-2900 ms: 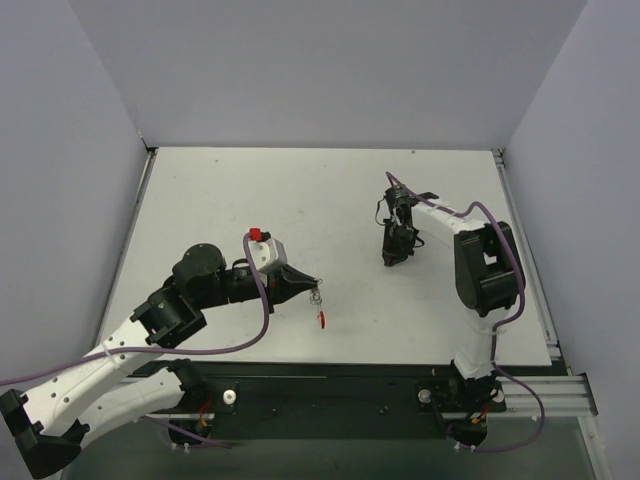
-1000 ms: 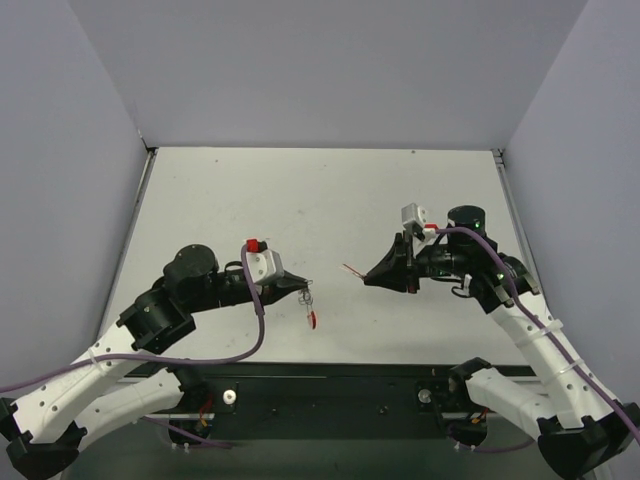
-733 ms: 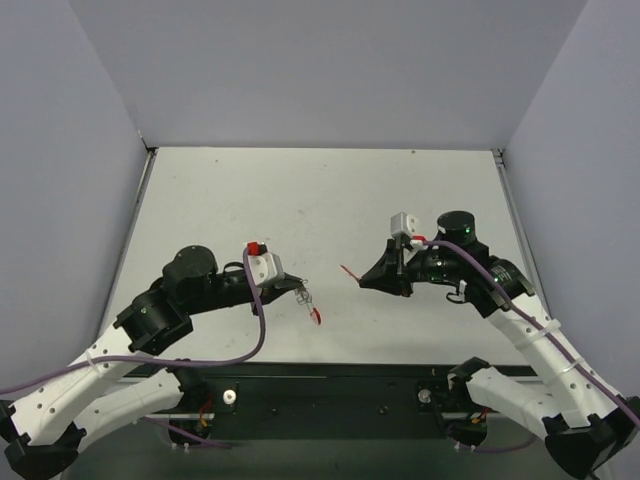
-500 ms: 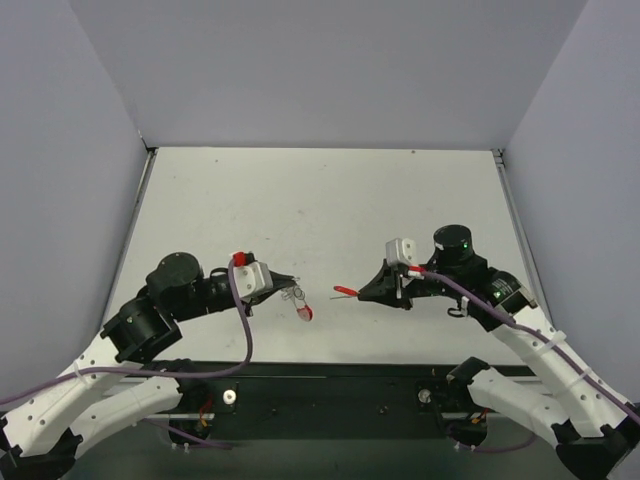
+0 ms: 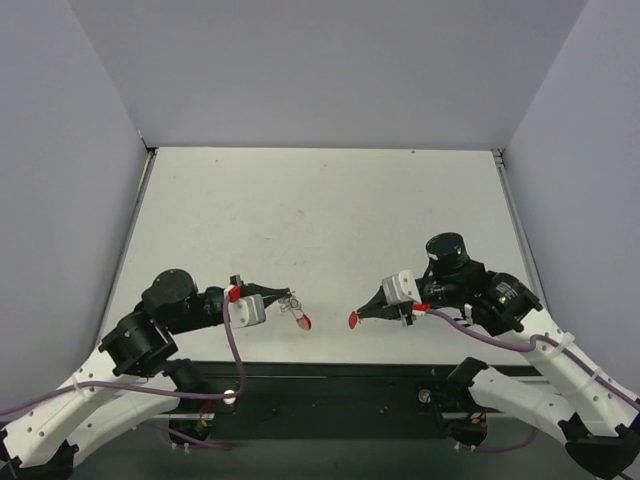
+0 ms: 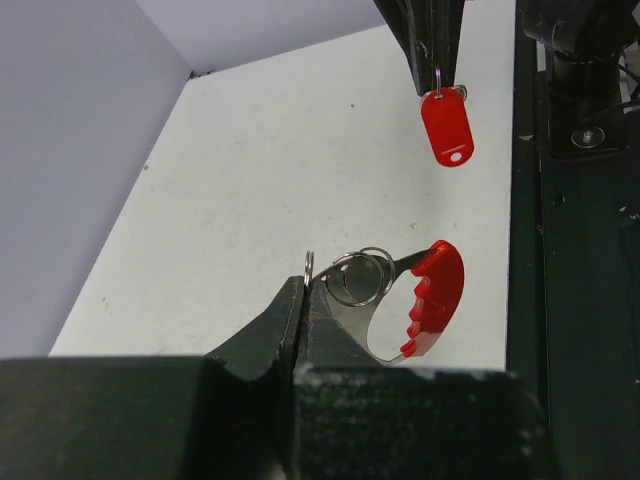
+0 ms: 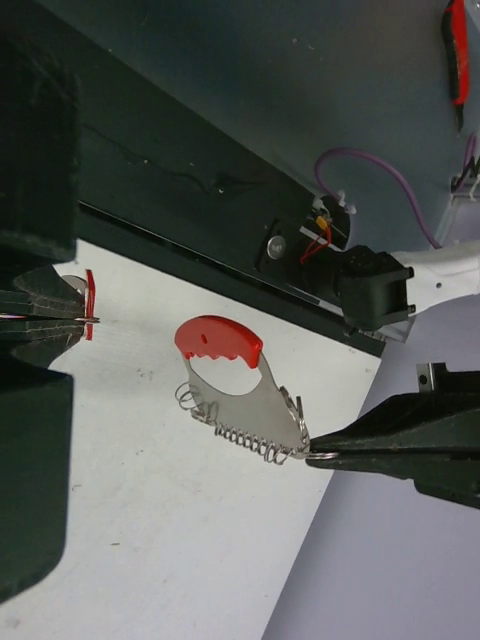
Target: Put the keys on the keyring
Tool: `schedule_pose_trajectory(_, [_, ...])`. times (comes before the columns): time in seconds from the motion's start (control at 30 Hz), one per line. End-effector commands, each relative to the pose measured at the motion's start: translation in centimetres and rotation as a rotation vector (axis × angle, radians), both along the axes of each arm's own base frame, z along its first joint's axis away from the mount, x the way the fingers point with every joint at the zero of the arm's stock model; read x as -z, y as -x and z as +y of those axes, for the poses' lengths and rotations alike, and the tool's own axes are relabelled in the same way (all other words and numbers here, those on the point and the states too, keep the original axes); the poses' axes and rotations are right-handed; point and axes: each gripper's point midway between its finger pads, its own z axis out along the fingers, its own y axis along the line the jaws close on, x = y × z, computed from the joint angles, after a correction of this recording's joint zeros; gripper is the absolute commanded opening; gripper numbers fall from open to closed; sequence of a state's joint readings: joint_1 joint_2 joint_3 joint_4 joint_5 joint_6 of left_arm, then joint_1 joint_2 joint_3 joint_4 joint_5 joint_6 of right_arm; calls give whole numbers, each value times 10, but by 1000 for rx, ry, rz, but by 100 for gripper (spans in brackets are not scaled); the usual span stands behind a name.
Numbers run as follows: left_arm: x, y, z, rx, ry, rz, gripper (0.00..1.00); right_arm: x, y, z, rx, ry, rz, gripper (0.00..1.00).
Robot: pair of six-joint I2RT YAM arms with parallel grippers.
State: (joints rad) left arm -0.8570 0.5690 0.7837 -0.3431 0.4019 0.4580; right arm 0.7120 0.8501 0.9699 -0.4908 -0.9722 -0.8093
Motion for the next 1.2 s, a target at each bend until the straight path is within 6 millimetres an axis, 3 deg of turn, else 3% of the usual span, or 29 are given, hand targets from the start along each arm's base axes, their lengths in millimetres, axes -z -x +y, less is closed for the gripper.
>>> schedule_pose_trajectory(0.0, [-32,13,-9,104,107,-152,0,-15,7,10,-115,-38,-114,0])
schedule_pose_trajectory(0.6, [-62,56,-32,383,285,-112,0,-22,1,26,-178,-65,-173,0])
schedule_pose_trajectory(0.83, [-50,49,-49,424,192,-27,0,-23,5,27,-194,-73,-164,0])
schedule_pose_trajectory(1.0, [-44,44,-50,408,186,-44,0,-34,10,27,-201,-96,-138,0])
schedule_pose_trajectory(1.17, [-47,42,-51,398,202,-59,0,-47,-3,34,-46,-38,104,0])
